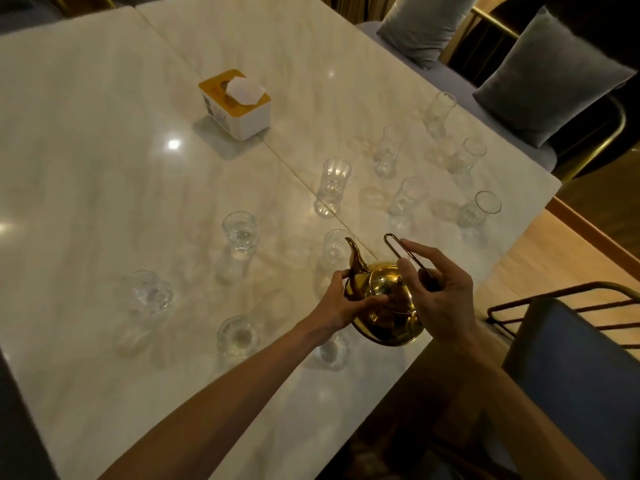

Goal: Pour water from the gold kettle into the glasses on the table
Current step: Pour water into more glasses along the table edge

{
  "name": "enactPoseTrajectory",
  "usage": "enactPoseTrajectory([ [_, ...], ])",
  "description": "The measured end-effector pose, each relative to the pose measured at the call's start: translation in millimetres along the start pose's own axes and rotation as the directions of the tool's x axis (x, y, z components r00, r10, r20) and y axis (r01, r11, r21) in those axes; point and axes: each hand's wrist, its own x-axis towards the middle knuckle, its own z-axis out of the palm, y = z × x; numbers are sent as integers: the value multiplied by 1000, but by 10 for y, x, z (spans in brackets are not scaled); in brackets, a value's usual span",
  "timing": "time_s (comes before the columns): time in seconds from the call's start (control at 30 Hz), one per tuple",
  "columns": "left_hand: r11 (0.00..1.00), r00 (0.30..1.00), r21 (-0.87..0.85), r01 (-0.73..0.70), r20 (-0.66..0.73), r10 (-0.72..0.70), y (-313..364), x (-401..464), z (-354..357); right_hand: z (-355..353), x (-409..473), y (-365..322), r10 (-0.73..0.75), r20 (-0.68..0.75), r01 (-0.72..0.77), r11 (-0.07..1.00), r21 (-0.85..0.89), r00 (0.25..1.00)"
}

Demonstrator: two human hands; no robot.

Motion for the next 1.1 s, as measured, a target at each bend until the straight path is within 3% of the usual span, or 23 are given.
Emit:
enactPoseTrajectory([
  [0.37,982,984,-105,160,95,-150,-86,168,3,-11,153,60,112,131,-111,994,-10,985],
  [1.1,939,955,-187,289,119,-271,-77,308,38,78,521,-3,228,180,-198,965,-171,957],
])
